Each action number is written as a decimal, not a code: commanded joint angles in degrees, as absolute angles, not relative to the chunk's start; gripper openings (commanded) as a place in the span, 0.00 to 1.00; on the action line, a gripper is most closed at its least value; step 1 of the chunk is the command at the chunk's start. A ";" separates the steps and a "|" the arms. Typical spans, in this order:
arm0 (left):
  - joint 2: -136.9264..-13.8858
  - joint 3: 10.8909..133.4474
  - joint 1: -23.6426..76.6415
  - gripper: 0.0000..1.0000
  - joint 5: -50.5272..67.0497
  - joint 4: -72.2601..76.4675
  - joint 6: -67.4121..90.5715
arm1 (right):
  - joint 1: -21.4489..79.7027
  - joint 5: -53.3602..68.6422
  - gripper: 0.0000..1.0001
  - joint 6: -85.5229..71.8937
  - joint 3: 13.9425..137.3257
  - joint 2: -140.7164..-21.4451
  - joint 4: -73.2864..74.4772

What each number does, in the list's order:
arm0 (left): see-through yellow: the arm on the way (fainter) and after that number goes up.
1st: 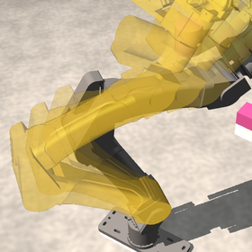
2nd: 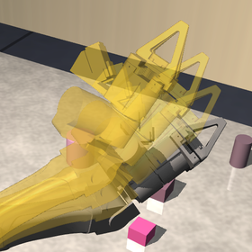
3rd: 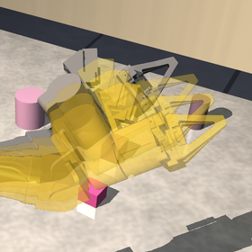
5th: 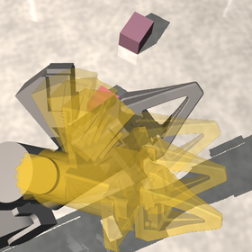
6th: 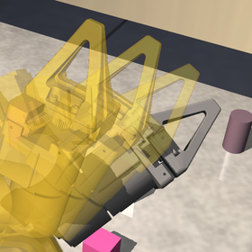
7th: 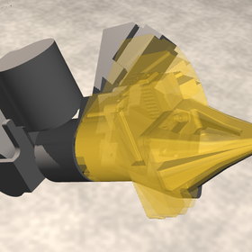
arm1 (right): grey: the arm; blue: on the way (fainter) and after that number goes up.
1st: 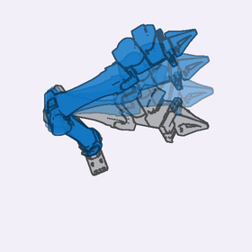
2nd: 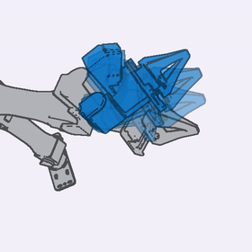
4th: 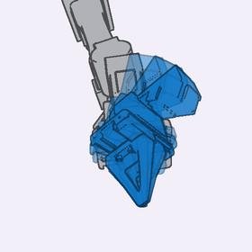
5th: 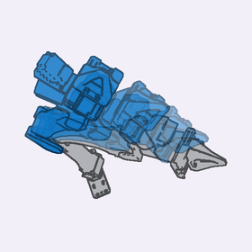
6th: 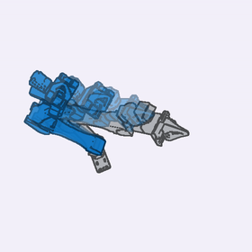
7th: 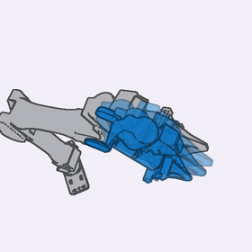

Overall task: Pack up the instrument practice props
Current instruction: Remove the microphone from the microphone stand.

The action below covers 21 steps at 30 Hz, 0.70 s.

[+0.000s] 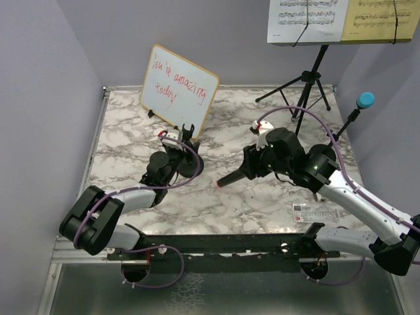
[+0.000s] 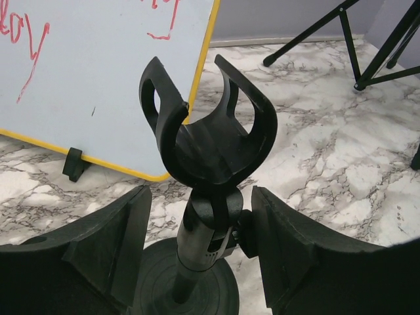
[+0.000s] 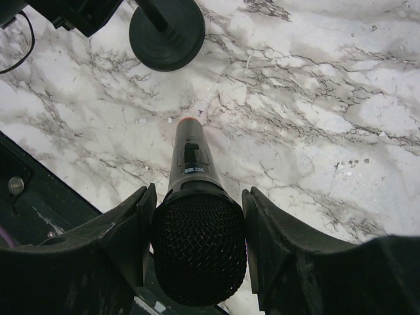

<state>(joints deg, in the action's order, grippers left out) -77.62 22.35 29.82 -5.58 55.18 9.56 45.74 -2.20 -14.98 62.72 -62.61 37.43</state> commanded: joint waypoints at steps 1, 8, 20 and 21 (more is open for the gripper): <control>-76.33 19.81 29.88 0.69 -5.61 54.28 9.21 | 45.83 -4.77 0.01 -14.58 61.62 -61.31 32.03; -78.36 17.85 29.88 0.70 -4.48 54.23 10.43 | 45.88 -5.07 0.01 -13.57 59.40 -60.54 29.10; -77.97 16.78 29.88 0.72 -1.18 54.32 10.40 | 45.89 -5.68 0.01 -12.66 57.15 -58.85 25.24; -77.25 16.91 29.88 0.73 -1.22 54.32 10.82 | 45.81 -5.60 0.01 -12.51 57.05 -58.81 25.07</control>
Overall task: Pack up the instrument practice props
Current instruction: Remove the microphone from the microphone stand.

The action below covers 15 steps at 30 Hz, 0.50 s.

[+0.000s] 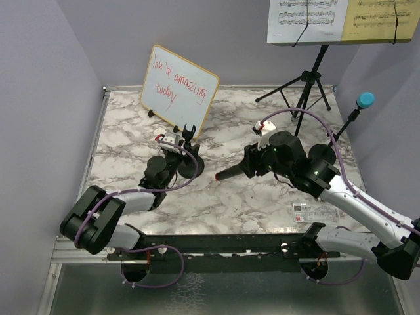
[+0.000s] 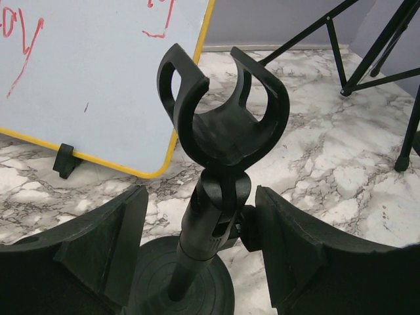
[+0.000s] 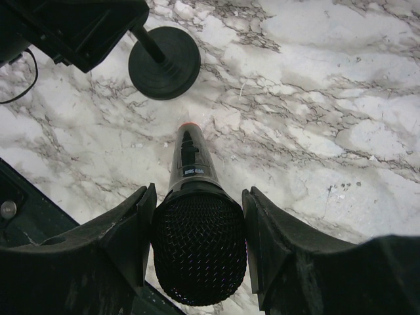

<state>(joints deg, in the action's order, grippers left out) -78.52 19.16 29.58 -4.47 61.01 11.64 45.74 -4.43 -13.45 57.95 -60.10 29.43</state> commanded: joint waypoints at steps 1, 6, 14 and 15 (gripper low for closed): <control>-76.60 17.02 29.88 0.73 -1.24 54.32 11.36 | 45.85 -5.53 0.01 -12.40 56.99 -58.72 24.92; -73.12 16.76 29.88 0.84 -1.76 54.11 14.58 | 45.86 -5.34 0.01 -12.07 56.96 -58.20 24.74; -64.10 17.38 29.88 0.93 -2.73 46.19 20.32 | 45.87 -4.48 0.01 -12.44 57.03 -58.47 24.36; -62.55 17.51 29.88 0.93 -2.58 44.01 20.83 | 45.86 -4.23 0.01 -12.40 57.18 -58.45 24.24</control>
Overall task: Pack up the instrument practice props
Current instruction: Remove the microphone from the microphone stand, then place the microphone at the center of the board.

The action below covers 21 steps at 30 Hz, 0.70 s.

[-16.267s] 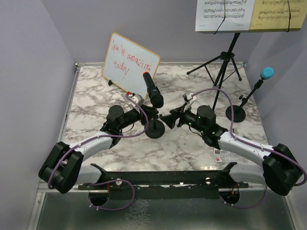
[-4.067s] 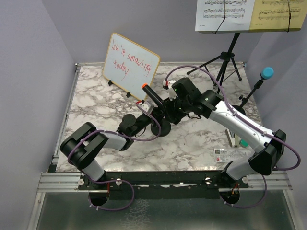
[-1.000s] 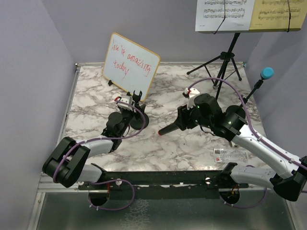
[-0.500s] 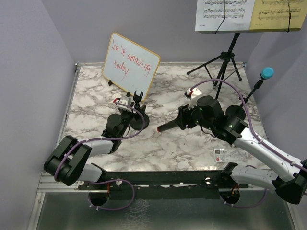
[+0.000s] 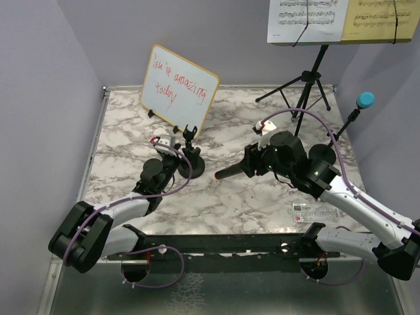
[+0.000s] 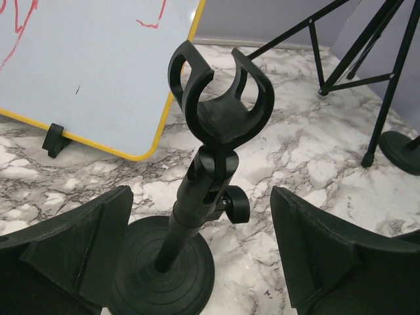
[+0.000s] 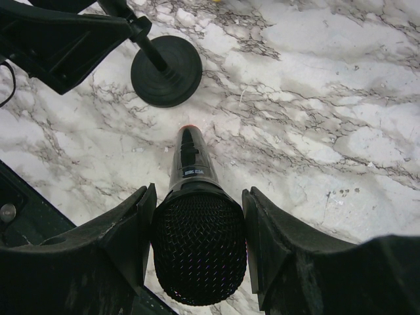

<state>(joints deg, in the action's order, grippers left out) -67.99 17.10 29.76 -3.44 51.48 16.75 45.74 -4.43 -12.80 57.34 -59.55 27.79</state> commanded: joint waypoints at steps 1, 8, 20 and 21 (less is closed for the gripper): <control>-60.97 17.99 29.88 0.93 -2.60 41.05 21.21 | 45.88 -3.95 0.01 -12.39 57.34 -58.52 24.16; -48.73 23.51 30.12 0.93 -0.86 18.35 24.06 | 45.82 -1.22 0.01 -13.35 58.37 -59.85 23.71; -41.48 37.62 30.15 0.99 17.08 -6.27 10.01 | 45.86 4.74 0.01 -16.90 59.60 -61.26 21.07; -41.67 37.88 30.15 0.99 19.28 -6.34 8.19 | 45.85 5.31 0.01 -17.21 59.70 -61.26 20.77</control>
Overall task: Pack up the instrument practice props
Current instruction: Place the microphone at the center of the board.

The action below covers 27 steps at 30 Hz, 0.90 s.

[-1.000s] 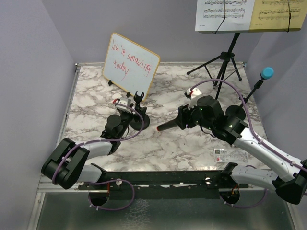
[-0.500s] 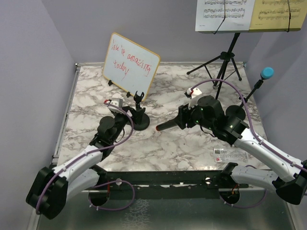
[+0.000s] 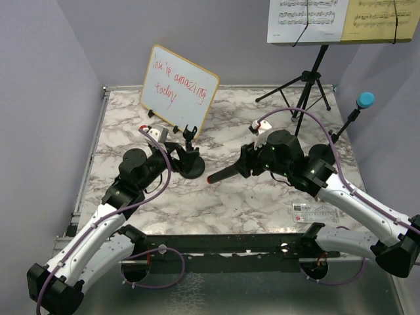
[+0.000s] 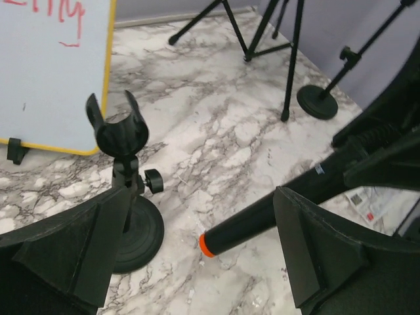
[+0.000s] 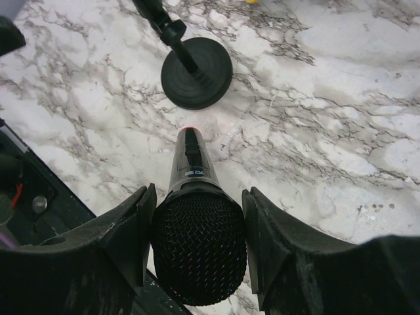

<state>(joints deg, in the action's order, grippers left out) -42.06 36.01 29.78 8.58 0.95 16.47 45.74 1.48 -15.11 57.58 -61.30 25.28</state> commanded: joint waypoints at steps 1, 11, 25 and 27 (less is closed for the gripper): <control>-41.93 38.07 30.15 0.99 20.80 -6.23 6.41 | 45.85 5.88 0.01 -17.55 59.87 -61.33 20.55; -46.79 39.51 30.31 0.99 35.18 -2.78 -5.11 | 45.86 10.64 0.01 -21.29 59.19 -61.04 16.11; -59.44 43.01 35.30 0.96 40.95 -0.97 -9.55 | 45.84 18.26 0.01 -21.54 58.37 -62.44 11.55; -60.79 43.99 35.58 0.94 42.84 -1.11 -9.30 | 45.91 18.73 0.01 -21.37 58.24 -62.62 11.35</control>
